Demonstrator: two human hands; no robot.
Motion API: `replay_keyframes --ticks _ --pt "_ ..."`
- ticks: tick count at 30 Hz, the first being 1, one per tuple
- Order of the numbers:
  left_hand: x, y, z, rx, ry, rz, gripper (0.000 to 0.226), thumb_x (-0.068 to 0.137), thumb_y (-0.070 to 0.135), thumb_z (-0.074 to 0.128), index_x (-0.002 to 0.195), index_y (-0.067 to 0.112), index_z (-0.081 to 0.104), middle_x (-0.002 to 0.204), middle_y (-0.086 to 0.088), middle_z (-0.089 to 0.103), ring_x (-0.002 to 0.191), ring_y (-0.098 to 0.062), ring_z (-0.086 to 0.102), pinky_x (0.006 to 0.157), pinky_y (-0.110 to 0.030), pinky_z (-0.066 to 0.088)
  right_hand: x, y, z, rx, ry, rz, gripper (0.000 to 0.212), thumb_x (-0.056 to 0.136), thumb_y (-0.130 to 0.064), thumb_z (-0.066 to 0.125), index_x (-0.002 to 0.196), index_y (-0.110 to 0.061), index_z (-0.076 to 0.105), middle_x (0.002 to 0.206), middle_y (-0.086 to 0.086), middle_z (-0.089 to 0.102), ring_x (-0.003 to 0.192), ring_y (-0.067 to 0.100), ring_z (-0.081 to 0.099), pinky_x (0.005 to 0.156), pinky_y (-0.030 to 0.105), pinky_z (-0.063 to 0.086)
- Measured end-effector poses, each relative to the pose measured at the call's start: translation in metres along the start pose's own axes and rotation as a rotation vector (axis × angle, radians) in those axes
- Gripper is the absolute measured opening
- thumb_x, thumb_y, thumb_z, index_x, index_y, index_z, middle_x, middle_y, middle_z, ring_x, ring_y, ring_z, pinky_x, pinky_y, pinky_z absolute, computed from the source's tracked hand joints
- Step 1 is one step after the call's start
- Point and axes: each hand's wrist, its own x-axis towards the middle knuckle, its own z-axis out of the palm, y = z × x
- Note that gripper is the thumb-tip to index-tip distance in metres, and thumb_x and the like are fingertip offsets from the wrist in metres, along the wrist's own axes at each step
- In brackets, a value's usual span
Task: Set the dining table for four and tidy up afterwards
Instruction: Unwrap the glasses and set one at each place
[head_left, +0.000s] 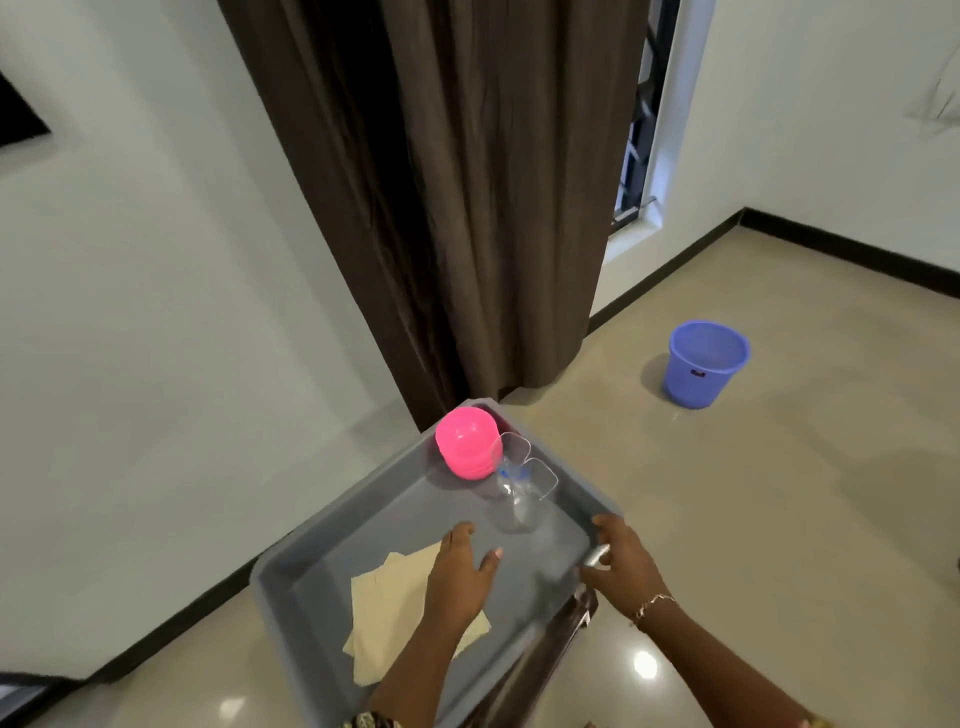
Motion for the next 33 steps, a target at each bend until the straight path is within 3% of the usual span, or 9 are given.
replay_keyframes --ticks 6,13,20,22,24,26,29,31,33 --pt "0.064 -0.016 0.018 -0.03 -0.041 -0.096 0.047 0.094 0.018 0.054 0.136 0.003 0.039 0.14 -0.013 0.044 0.129 -0.024 0.044 0.101 -0.021 0.03 0.072 0.004 0.033 -0.033 -0.104 0.113 0.089 0.074 -0.018 0.075 0.143 -0.008 0.021 0.143 0.014 0.035 0.127 0.028 0.043 0.1 0.031 0.038" --pt "0.118 -0.035 0.038 -0.047 -0.117 -0.147 0.055 0.091 0.015 0.059 0.14 0.008 0.036 0.143 -0.009 0.042 0.132 -0.022 0.042 0.106 -0.025 0.034 0.13 0.011 0.083 0.166 0.099 0.244 0.101 0.06 -0.016 0.085 0.143 -0.01 0.026 0.139 0.013 0.041 0.126 0.032 0.044 0.104 0.041 0.039" --pt "0.155 -0.025 0.049 -0.043 -0.102 -0.085 0.061 0.088 0.017 0.063 0.141 0.011 0.035 0.144 -0.007 0.043 0.132 -0.022 0.043 0.104 -0.028 0.036 0.137 0.014 0.085 0.349 0.179 0.16 0.07 0.066 -0.007 0.08 0.122 -0.024 0.042 0.111 -0.009 0.059 0.105 0.016 0.059 0.093 0.033 0.048" --pt "0.161 -0.016 0.058 -0.092 -0.082 -0.073 0.069 0.086 0.017 0.066 0.145 0.012 0.03 0.146 -0.006 0.041 0.133 -0.023 0.04 0.106 -0.03 0.034 0.128 0.013 0.067 0.407 0.178 0.142 0.063 0.069 -0.002 0.077 0.114 -0.027 0.041 0.104 -0.012 0.057 0.094 0.008 0.06 0.087 0.021 0.05" --pt "0.163 -0.002 0.069 -0.179 -0.036 -0.113 0.077 0.082 0.015 0.07 0.146 0.01 0.026 0.145 -0.009 0.041 0.132 -0.025 0.041 0.103 -0.027 0.032 0.117 0.012 0.047 0.395 0.195 0.088 0.063 0.066 -0.014 0.081 0.113 -0.024 0.041 0.103 -0.01 0.057 0.091 0.004 0.059 0.075 0.009 0.048" --pt "0.165 0.011 0.081 -0.322 0.034 -0.196 0.085 0.078 0.012 0.075 0.146 0.009 0.024 0.141 -0.012 0.043 0.127 -0.028 0.045 0.099 -0.027 0.036 0.105 0.011 0.029 0.36 0.204 0.072 0.067 0.06 -0.028 0.083 0.113 -0.027 0.042 0.103 -0.014 0.06 0.091 -0.002 0.061 0.074 0.013 0.049" --pt "0.169 0.026 0.095 -0.486 0.155 -0.292 0.084 0.077 0.009 0.075 0.143 0.008 0.024 0.14 -0.016 0.043 0.124 -0.033 0.047 0.096 -0.033 0.04 0.093 0.013 0.01 0.307 0.215 0.043 0.061 0.06 -0.025 0.081 0.107 -0.032 0.043 0.098 -0.021 0.06 0.088 -0.015 0.057 0.071 0.012 0.049" --pt "0.17 0.03 0.101 -0.497 0.207 -0.296 0.078 0.078 0.013 0.075 0.14 0.008 0.028 0.137 -0.017 0.046 0.122 -0.035 0.049 0.095 -0.034 0.04 0.09 0.015 0.0 0.269 0.235 0.019 0.058 0.059 -0.031 0.077 0.106 -0.034 0.043 0.101 -0.022 0.059 0.091 -0.014 0.056 0.07 0.007 0.045" --pt "0.168 0.031 0.104 -0.441 0.206 -0.254 0.075 0.079 0.018 0.074 0.139 0.008 0.031 0.136 -0.018 0.048 0.121 -0.036 0.05 0.097 -0.036 0.041 0.088 0.019 -0.009 0.271 0.246 0.005 0.063 0.06 -0.03 0.082 0.109 -0.036 0.043 0.105 -0.024 0.058 0.096 -0.01 0.056 0.076 0.013 0.048"
